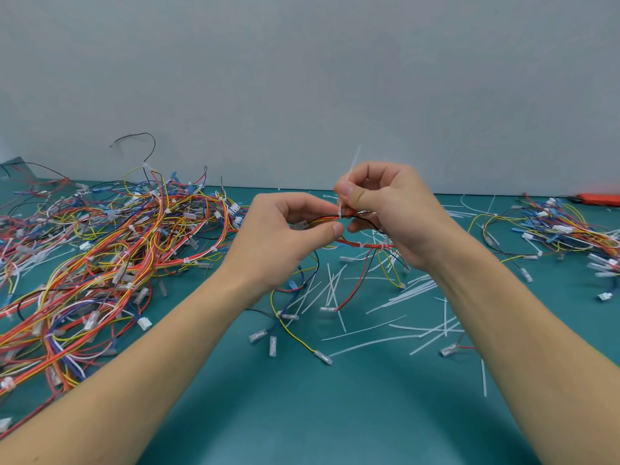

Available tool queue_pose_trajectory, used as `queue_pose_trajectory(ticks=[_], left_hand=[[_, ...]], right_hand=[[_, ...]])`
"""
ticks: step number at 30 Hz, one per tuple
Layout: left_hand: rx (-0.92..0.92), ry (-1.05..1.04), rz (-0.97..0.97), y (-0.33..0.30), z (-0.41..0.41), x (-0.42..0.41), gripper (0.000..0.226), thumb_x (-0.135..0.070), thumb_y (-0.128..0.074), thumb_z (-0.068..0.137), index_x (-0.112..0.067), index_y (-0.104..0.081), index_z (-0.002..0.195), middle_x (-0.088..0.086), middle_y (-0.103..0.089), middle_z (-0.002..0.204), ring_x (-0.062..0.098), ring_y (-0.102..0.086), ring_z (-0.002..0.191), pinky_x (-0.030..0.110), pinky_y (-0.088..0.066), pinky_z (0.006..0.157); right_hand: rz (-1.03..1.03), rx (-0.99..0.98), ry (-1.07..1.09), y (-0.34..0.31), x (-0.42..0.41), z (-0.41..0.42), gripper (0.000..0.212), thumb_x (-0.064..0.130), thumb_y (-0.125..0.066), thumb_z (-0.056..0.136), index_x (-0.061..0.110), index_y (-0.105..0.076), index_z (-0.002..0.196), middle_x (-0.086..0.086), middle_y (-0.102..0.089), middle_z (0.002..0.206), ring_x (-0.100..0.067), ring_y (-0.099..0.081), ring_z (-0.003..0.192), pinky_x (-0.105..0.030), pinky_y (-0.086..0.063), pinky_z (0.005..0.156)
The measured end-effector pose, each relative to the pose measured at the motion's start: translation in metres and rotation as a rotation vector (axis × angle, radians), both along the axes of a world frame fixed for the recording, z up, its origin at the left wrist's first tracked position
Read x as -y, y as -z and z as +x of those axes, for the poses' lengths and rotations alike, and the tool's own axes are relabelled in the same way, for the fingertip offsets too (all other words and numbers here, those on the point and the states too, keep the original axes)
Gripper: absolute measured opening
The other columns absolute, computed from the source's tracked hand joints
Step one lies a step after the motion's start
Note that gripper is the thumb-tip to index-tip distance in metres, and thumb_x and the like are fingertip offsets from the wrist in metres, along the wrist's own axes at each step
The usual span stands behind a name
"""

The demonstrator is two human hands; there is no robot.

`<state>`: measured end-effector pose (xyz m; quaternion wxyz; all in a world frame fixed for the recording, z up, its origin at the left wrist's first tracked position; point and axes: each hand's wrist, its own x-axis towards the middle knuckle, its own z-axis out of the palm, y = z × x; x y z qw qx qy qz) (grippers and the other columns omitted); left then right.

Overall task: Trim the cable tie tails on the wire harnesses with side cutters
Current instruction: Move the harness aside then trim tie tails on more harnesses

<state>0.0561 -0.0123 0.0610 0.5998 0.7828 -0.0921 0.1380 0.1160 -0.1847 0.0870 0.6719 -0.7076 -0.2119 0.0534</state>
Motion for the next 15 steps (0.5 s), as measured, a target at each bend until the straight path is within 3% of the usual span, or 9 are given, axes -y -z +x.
queue_pose_trajectory(ticks=[3,7,11,15], left_hand=[[-0.001,-0.044,-0.002,0.000,0.000,0.002,0.018,-0.006,-0.084,0.082,-0.020,-0.079,0.092,-0.008,-0.080,0.087,0.002,-0.074,0.081,0.012,-0.052,0.075],[-0.018,-0.092,0.014,0.000,-0.001,0.003,0.015,-0.009,-0.085,0.081,-0.019,-0.079,0.090,-0.007,-0.080,0.083,0.003,-0.074,0.077,0.014,-0.054,0.073],[-0.026,-0.103,-0.016,0.002,-0.001,0.003,0.012,-0.012,-0.085,0.082,-0.022,-0.079,0.086,-0.004,-0.080,0.083,0.010,-0.076,0.081,0.025,-0.059,0.081],[0.006,-0.071,-0.029,0.004,-0.001,0.002,0.016,-0.008,-0.084,0.082,-0.024,-0.079,0.086,-0.005,-0.080,0.085,0.008,-0.075,0.082,0.021,-0.059,0.082]], right_hand=[[-0.014,-0.018,-0.043,-0.001,0.004,0.002,0.013,0.009,-0.069,0.097,0.012,-0.067,0.084,-0.001,-0.069,0.070,-0.013,-0.063,0.064,-0.025,-0.054,0.057],[-0.038,-0.026,-0.085,-0.001,0.011,0.005,0.007,0.013,-0.070,0.096,0.012,-0.068,0.089,-0.001,-0.072,0.076,-0.012,-0.066,0.069,-0.026,-0.058,0.064],[-0.066,0.014,-0.127,-0.003,0.014,0.007,0.004,0.014,-0.071,0.096,0.014,-0.071,0.092,-0.003,-0.074,0.081,-0.015,-0.069,0.075,-0.028,-0.061,0.068],[-0.078,0.035,-0.145,-0.002,0.015,0.008,0.002,0.012,-0.072,0.094,0.014,-0.073,0.093,0.000,-0.075,0.079,-0.012,-0.069,0.074,-0.028,-0.061,0.069]])
